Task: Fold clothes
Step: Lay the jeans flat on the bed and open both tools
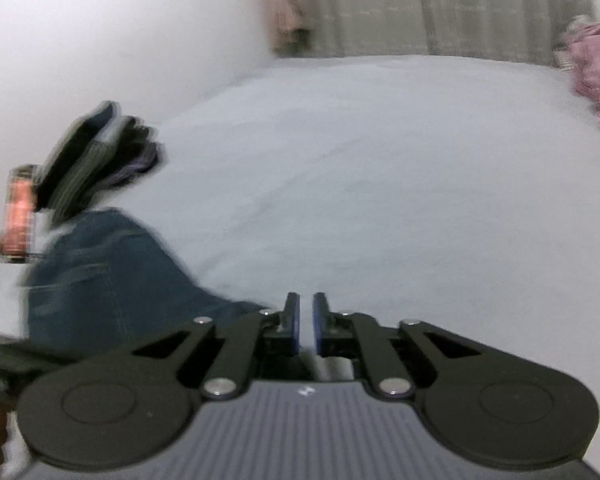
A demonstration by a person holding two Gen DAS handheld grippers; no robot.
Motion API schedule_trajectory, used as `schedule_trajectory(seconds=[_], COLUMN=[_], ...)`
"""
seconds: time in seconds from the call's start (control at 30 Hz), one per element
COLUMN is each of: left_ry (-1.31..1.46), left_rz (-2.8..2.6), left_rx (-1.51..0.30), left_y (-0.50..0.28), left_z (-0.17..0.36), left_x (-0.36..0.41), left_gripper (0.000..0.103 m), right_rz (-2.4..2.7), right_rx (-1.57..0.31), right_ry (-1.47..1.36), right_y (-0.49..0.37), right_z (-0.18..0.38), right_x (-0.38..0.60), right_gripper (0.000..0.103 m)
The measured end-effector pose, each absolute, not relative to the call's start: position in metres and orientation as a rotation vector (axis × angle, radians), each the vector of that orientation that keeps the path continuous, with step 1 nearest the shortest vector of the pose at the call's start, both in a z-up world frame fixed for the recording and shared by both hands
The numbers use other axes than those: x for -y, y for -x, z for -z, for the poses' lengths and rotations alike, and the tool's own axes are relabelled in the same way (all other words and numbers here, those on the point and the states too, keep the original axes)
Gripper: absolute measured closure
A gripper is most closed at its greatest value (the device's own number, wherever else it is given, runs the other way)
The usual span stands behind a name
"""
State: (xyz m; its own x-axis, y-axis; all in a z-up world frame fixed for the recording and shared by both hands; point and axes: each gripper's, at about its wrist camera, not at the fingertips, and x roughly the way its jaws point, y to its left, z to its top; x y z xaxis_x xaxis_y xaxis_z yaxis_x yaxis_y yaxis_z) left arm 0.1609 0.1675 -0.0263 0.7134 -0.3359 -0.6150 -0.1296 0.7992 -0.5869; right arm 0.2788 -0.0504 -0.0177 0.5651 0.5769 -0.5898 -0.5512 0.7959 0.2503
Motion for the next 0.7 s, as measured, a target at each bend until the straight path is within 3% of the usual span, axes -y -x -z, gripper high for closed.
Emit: schedule_trajectory(seconds=[0.23,0.43,0.57,0.7], left_ry=[0.671,0.623,0.615,0.640], left_rz=[0.037,0.010,0.025,0.034], left_rx=[-0.745,-0.775,-0.788,-0.789], left_y=[-0.151,-0.144,-0.143,-0.142], left_z=[0.022,0.028,0.031,0.030], left_x=[-0.199,-0.205,-0.209,-0.216], left_gripper=[0.068,0.068,0.068,0.068], right_rz=[-0.763,-0.856,-0.736,-0.711], right_rx=[-0.626,-0.645,-0.671,-0.713], right_ry=[-0.066,0.027,0.066,-0.079], right_y=[-0.235,-0.212,-0.233,-0.249], right_z=[-0.009,0.008,0.034,0.043], right_x=[0.060,0.015,0.004,0.017], right_gripper=[0.091,0.091,0.103,0.103])
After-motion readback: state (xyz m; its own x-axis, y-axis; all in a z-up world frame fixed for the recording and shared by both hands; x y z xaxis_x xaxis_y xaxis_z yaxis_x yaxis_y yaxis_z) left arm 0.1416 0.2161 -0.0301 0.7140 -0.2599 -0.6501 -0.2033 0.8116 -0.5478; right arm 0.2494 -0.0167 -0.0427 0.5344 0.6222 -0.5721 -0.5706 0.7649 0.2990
